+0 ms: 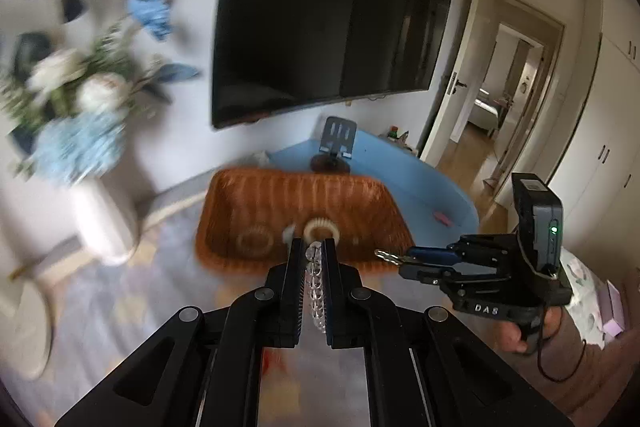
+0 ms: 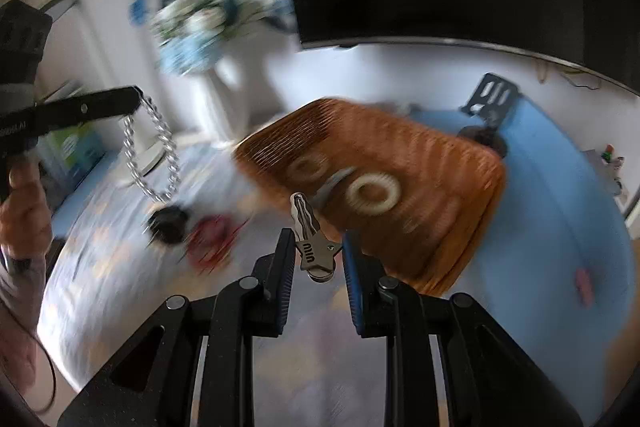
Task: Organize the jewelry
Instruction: 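Carry the key keychain and chain bracelet into the basket and open both tools, then move both tools back over the remaining jewelry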
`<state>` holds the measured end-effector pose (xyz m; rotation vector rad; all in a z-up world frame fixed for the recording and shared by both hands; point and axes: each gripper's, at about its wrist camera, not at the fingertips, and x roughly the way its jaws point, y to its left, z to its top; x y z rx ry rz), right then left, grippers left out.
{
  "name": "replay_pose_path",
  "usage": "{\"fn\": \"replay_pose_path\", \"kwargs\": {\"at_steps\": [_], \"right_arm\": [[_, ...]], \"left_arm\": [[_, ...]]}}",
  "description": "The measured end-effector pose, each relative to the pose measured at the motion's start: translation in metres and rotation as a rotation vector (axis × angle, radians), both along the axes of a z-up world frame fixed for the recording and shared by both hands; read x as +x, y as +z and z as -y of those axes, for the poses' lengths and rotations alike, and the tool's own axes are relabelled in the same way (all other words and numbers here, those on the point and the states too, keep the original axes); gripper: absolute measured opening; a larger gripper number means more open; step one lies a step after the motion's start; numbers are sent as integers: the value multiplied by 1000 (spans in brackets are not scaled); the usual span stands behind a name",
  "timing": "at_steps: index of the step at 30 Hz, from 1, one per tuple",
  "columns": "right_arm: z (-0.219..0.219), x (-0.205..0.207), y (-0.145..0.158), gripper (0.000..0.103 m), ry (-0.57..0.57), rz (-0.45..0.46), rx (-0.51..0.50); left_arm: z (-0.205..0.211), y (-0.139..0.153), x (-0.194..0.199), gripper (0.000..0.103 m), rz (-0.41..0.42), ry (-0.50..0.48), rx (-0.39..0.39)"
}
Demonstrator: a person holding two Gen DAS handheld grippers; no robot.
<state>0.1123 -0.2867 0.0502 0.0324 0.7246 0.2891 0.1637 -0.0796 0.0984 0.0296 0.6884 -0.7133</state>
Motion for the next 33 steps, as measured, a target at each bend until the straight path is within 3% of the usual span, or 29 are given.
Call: {"fn": "replay_pose_path", "kwargs": {"at_steps": [7,12,16,20,24,25,27,28,33], "right_arm": [[38,77,-13,26,-193,-92,-14],[57,114,-35,26,-232,-180,13],[62,131,-49,26,-233,-235,45],[61,139,-53,26,-235,-248,55],[64,143,-54,27,-236,-252,104],[66,140,-53,27,-238,-249,116],[68,136,-49,27,-240,-238,132],[69,133,-46,27,-242,-232,137],[61,111,-27,29,-232,-190,129]], "left_arm": [[67,-35,102,8,-78,5,33],[83,-71,160,8,-203,9,-25],[83,-99,187,8,-274,47,-10],[76,-110,192,8,-292,70,2],[77,-103,184,8,-257,73,37],[77,-100,181,11,-247,78,54],[75,-97,177,30,-245,81,79],[74,-96,175,46,-246,82,82],[54,-76,143,49,-224,77,25]]}}
